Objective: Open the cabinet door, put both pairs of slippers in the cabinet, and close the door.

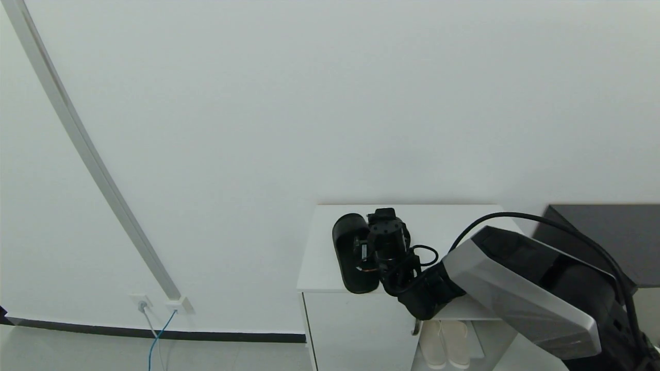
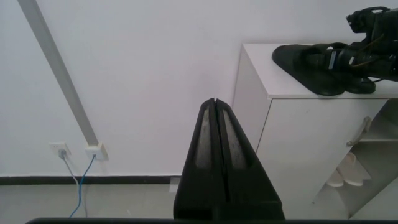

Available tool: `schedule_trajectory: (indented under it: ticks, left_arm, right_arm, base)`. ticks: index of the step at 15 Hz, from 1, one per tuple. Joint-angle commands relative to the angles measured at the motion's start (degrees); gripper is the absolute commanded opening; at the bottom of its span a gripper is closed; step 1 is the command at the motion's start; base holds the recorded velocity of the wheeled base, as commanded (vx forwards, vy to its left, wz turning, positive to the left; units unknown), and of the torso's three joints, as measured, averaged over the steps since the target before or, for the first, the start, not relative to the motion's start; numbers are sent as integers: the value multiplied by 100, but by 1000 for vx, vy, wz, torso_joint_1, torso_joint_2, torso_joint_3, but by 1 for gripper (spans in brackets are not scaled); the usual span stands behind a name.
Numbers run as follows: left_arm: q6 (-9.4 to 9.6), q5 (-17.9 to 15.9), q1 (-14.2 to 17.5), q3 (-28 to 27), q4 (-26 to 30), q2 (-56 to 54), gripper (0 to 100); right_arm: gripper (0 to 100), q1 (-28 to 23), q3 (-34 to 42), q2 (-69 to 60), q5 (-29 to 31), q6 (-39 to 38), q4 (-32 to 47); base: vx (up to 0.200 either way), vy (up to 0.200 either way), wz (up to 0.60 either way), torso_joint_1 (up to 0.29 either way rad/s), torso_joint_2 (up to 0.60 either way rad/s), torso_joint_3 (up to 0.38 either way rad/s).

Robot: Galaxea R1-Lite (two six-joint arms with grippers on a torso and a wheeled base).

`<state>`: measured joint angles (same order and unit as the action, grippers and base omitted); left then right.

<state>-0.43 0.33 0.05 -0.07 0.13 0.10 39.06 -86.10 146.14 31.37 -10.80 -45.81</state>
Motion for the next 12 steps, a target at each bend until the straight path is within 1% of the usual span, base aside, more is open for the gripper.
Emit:
schedule_trajectory:
  ticks: [1, 8, 10, 12]
  left_arm:
    - [-1, 2, 4, -1, -5, -1, 0]
    - [-1, 2, 4, 7, 4, -1, 0]
    - [-1, 2, 4, 7, 4, -1, 0]
    - [-10, 2, 4, 7, 4, -1, 0]
  right_arm:
    - [0, -21, -196, 152, -8, -1, 20]
    - [0, -47, -214, 46, -17, 8, 20]
    - [0, -12, 261, -534, -43, 25, -7]
    - [0, 93, 1052, -1387, -219, 69, -15]
  base:
    - [0, 0, 0, 0, 0, 0]
    - [0, 0, 0, 0, 0, 0]
    - [0, 0, 0, 0, 0, 0]
    - [0, 0, 0, 0, 0, 0]
